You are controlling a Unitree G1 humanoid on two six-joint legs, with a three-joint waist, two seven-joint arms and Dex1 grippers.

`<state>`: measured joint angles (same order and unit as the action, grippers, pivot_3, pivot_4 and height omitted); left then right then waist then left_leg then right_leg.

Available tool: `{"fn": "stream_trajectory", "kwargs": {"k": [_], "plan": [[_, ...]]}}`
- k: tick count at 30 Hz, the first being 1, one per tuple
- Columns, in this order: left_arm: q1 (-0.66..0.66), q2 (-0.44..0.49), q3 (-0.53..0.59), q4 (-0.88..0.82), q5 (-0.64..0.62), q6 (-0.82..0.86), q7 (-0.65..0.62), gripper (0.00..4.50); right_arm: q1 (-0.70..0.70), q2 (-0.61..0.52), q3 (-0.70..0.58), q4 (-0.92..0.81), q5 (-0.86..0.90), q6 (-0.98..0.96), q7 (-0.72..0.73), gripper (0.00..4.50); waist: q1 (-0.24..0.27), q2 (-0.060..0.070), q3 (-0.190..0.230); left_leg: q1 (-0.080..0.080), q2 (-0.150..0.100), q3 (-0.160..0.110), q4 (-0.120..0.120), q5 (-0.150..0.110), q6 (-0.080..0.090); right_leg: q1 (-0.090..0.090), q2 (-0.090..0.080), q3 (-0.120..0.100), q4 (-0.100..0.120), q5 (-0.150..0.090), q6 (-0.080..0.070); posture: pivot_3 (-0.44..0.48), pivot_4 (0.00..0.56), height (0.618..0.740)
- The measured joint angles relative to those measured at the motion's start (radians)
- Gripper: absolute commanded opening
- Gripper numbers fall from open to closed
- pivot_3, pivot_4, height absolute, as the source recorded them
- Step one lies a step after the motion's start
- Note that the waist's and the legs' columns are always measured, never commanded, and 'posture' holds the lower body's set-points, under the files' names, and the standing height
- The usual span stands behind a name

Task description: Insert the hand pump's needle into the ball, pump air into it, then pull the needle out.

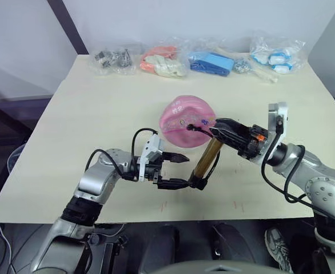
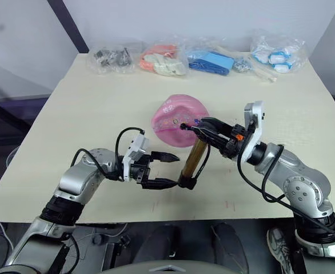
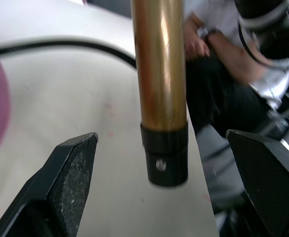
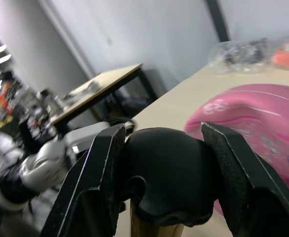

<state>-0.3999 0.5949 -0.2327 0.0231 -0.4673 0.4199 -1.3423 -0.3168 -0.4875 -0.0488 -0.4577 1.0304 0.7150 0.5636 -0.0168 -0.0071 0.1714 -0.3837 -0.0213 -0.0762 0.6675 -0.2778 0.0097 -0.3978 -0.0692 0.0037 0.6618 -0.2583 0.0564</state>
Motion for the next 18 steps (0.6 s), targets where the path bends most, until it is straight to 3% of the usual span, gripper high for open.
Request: {"fn": "stream_trajectory", "kwargs": {"k": [18], "plan": [[-0.037,-0.058,-0.054,0.053,0.082,0.016,0.011,4.45,-0.083,0.008,0.037,-0.018,-0.066,0.004,0.016,1.96,0.0,0.0,0.0,0.0,0.0,0.0,0.001,0.0,0.0,0.0,0.0,0.0,0.0,0.0,0.0,0.0,0.15,0.74]]}}
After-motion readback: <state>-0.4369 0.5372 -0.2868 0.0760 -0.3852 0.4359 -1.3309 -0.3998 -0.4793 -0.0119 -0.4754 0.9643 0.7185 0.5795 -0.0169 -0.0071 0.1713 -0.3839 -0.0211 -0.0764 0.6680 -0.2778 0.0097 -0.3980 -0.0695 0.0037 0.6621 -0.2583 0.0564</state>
